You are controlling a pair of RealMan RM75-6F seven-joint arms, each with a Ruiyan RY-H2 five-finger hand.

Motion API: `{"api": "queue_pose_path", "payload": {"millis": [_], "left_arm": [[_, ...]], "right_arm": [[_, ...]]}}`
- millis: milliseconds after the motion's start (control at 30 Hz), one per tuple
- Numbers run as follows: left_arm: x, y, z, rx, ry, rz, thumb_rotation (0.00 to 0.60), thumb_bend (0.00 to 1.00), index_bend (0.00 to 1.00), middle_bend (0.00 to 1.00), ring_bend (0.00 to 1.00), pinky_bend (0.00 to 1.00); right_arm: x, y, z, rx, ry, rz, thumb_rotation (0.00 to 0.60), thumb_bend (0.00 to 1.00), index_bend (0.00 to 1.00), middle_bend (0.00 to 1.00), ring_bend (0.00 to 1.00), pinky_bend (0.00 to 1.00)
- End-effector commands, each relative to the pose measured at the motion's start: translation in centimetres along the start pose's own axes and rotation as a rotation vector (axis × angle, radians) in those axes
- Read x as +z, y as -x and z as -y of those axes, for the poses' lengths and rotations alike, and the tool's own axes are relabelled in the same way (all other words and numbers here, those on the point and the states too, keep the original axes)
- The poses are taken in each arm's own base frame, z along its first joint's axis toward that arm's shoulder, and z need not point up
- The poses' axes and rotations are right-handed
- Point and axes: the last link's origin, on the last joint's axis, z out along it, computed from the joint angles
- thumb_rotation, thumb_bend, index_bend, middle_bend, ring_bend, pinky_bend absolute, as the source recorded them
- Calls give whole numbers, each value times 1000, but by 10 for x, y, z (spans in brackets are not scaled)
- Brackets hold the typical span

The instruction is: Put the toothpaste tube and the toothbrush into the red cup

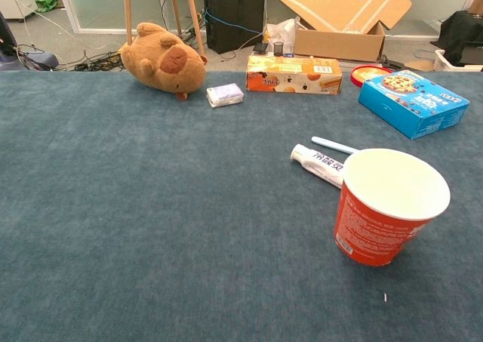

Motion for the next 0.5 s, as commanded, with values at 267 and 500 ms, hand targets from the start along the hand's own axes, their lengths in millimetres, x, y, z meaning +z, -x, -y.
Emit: {"api": "queue_pose_path", "payload": {"millis": [267, 500], "left_arm": [[-3, -1, 1, -8, -8, -7, 600, 0, 0, 166, 155, 136], [-3, -6, 5, -23, -15, -25, 600, 0, 2, 166, 155, 136]], "right_arm": [[3, 5, 6, 3, -18, 5, 600, 0, 0, 0, 0, 415], [17, 9, 29, 22, -84, -3, 600, 0, 0, 0, 0, 388]]}}
